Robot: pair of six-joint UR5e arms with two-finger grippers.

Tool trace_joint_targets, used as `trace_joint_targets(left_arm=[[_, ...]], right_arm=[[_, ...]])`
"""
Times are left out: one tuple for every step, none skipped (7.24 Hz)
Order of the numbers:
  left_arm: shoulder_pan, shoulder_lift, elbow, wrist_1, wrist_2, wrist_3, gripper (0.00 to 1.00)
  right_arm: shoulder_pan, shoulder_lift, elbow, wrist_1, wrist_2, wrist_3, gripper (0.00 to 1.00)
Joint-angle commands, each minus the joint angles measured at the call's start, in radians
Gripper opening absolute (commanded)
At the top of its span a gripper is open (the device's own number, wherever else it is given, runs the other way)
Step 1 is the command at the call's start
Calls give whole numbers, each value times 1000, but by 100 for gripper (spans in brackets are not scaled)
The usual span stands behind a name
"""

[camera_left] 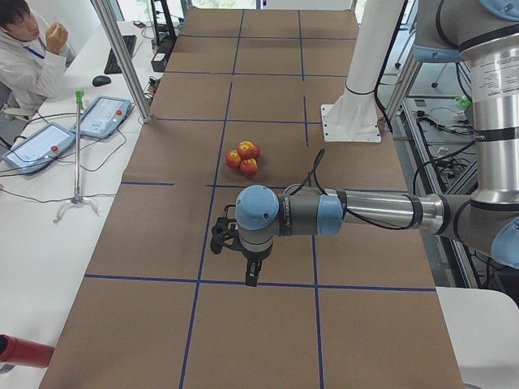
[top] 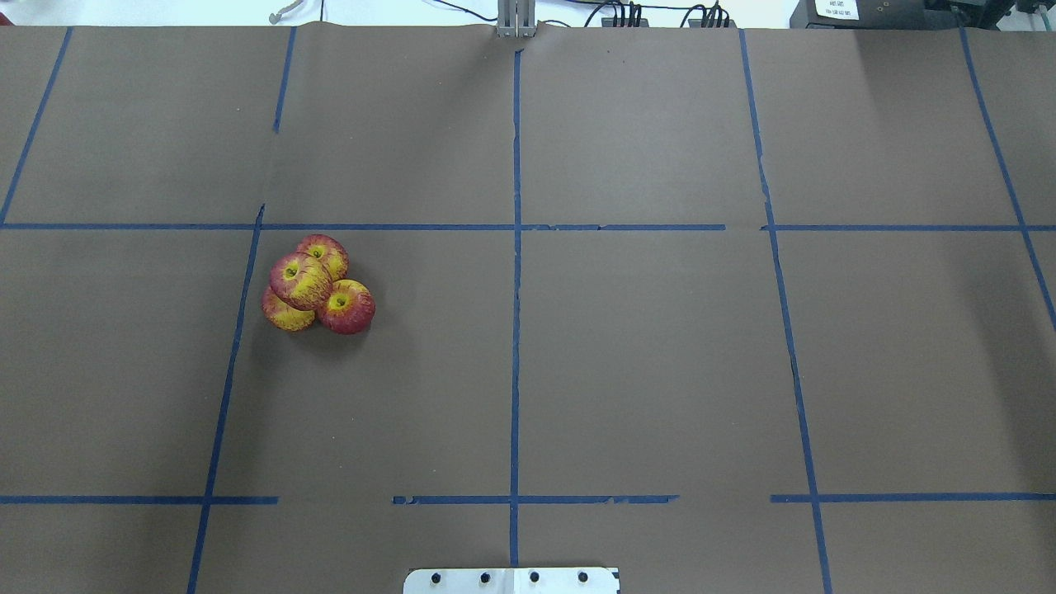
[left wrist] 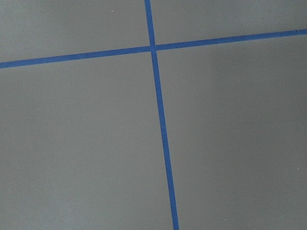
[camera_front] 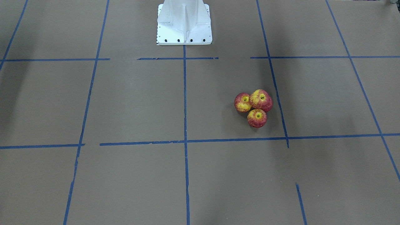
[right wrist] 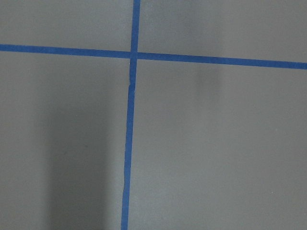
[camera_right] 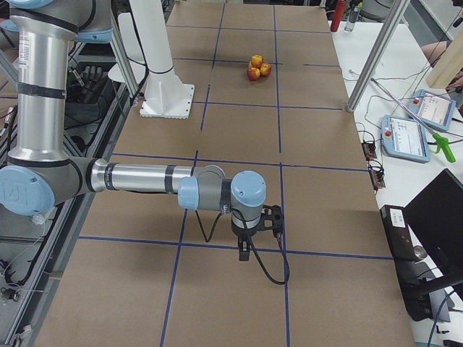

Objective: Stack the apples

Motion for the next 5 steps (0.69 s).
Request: trace_joint_targets(left_arm=[[1,-2,-1,-1,0,1,100],[1,-1,-2,-1,0,1,100],[1,-4,-4,-1,0,1,100],[-1,-4,-13,-1,0,1,100],[1,-4,-10,-1,1,1,100]], right_arm=[[0,0,0,0,0,0,100],[0,0,0,0,0,0,100],[0,0,0,0,0,0,100],[0,0,0,0,0,0,100],[0,0,0,0,0,0,100]])
